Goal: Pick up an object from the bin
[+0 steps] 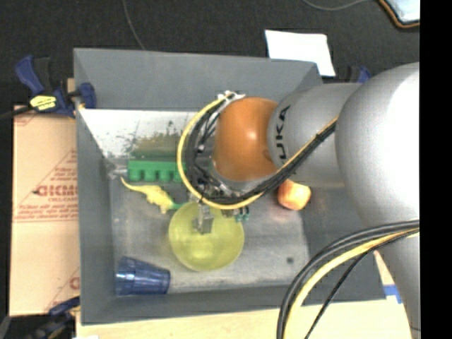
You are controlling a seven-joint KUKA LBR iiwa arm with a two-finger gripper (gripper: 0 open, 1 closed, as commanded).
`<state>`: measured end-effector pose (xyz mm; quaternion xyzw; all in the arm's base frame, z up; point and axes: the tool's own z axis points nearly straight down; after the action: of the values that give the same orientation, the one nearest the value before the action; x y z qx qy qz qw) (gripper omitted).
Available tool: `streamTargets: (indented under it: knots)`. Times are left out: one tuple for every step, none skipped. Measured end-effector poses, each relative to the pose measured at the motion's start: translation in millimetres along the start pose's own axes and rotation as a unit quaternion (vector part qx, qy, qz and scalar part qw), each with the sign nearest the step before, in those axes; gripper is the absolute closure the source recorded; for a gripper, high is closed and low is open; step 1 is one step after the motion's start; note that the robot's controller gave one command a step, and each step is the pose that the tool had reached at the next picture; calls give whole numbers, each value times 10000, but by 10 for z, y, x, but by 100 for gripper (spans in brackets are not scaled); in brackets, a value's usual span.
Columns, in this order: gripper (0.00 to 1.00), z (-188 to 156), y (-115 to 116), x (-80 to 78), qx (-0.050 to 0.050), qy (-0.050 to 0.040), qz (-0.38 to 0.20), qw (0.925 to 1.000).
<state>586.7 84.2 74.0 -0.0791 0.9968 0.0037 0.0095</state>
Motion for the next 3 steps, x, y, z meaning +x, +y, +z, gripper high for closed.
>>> streamTargets:
  knots:
    - [100,0,0,0,0,0,-1,10000]
    - [100,-200,1,27,-2,47,7,10000]
    - [100,-429,-4,-8,1,-9,19,10000]
